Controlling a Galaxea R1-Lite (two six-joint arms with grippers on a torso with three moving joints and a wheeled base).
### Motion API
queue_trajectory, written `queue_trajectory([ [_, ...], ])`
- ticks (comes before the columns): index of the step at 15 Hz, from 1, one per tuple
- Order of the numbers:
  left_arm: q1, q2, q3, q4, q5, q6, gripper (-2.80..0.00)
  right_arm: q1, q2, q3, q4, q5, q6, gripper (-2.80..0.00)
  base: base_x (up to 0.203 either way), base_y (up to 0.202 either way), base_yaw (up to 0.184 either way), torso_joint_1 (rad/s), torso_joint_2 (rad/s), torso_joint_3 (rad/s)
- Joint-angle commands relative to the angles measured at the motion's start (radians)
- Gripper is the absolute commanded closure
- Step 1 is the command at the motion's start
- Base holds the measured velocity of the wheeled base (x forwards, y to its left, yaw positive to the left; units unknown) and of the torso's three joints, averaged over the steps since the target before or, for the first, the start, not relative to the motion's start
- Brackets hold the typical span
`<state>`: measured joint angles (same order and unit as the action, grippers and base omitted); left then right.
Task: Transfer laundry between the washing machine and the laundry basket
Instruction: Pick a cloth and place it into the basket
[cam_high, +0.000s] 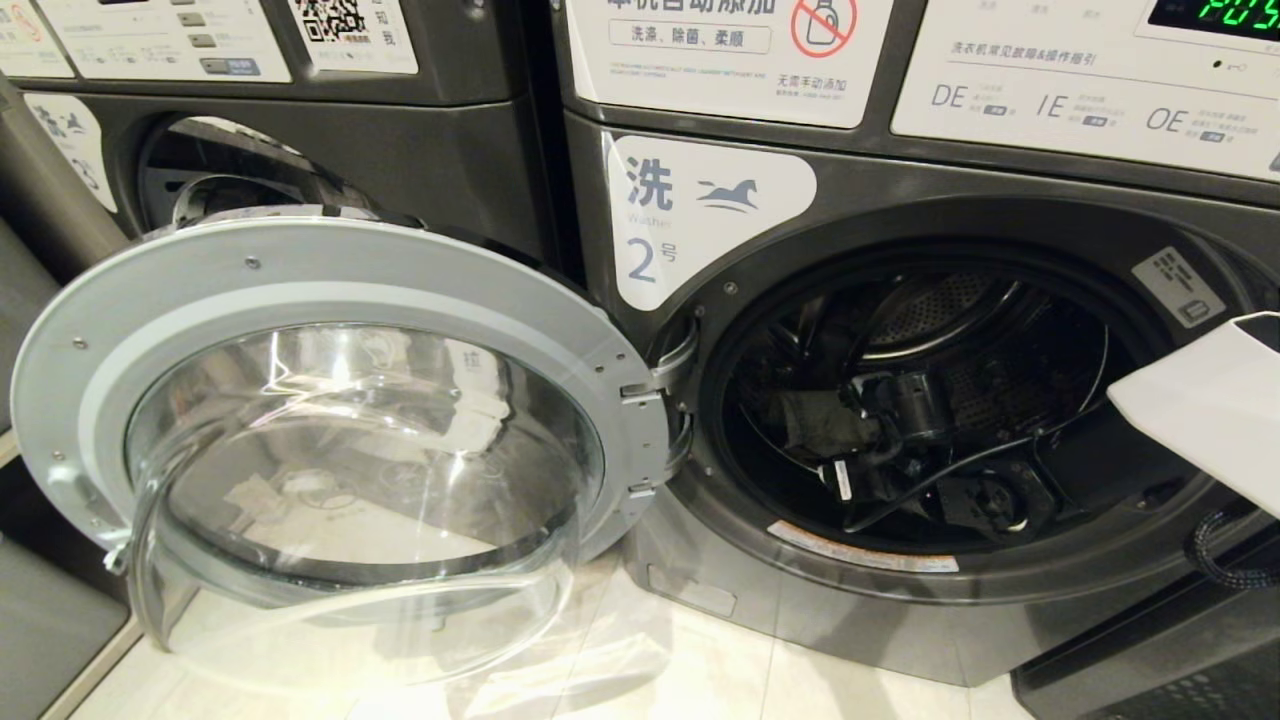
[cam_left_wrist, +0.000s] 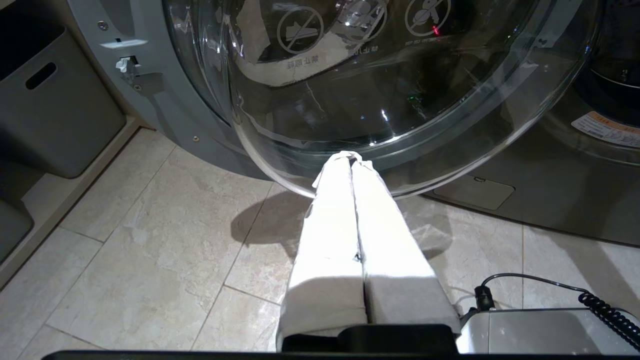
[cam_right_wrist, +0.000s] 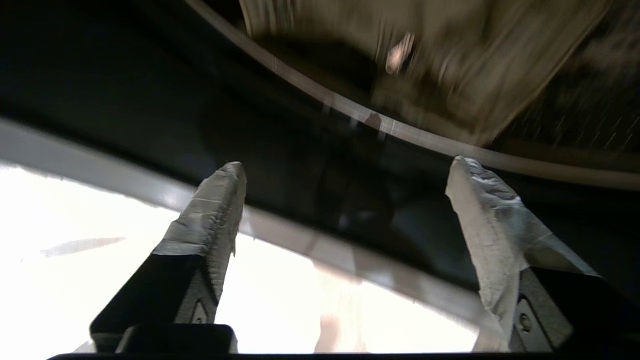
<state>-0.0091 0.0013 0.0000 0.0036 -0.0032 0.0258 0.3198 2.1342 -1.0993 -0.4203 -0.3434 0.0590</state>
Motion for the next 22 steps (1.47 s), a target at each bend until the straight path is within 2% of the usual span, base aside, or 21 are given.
queue_trajectory([
  [1, 0.0, 0.0, 0.0, -0.001, 0.0, 0.0, 0.0, 0.001, 0.014, -0.035, 0.037, -0.003, 0.009, -2.8, 0.0, 0.0, 0.0, 0.0, 0.0, 0.0],
  [5, 0.0, 0.0, 0.0, -0.001, 0.0, 0.0, 0.0, 0.02, 0.053, -0.108, 0.054, -0.007, 0.085, -2.8, 0.0, 0.0, 0.0, 0.0, 0.0, 0.0],
  [8, 0.0, 0.0, 0.0, 0.0, 0.0, 0.0, 0.0, 0.046, 0.112, -0.179, 0.046, -0.062, 0.124, -2.8, 0.0, 0.0, 0.0, 0.0, 0.0, 0.0],
  [9, 0.0, 0.0, 0.0, 0.0, 0.0, 0.0, 0.0, 0.053, 0.131, -0.192, 0.044, -0.099, 0.129, -2.8, 0.0, 0.0, 0.0, 0.0, 0.0, 0.0],
  [13, 0.0, 0.0, 0.0, -0.001, 0.0, 0.0, 0.0, 0.078, 0.184, -0.275, 0.017, -0.127, 0.129, -2.8, 0.0, 0.0, 0.0, 0.0, 0.0, 0.0],
  [17, 0.0, 0.0, 0.0, -0.001, 0.0, 0.0, 0.0, 0.094, 0.242, -0.372, 0.02, -0.21, 0.126, -2.8, 0.0, 0.0, 0.0, 0.0, 0.0, 0.0],
  [22, 0.0, 0.0, 0.0, -0.001, 0.0, 0.0, 0.0, 0.091, 0.27, -0.407, 0.025, -0.218, 0.124, -2.8, 0.0, 0.0, 0.0, 0.0, 0.0, 0.0],
])
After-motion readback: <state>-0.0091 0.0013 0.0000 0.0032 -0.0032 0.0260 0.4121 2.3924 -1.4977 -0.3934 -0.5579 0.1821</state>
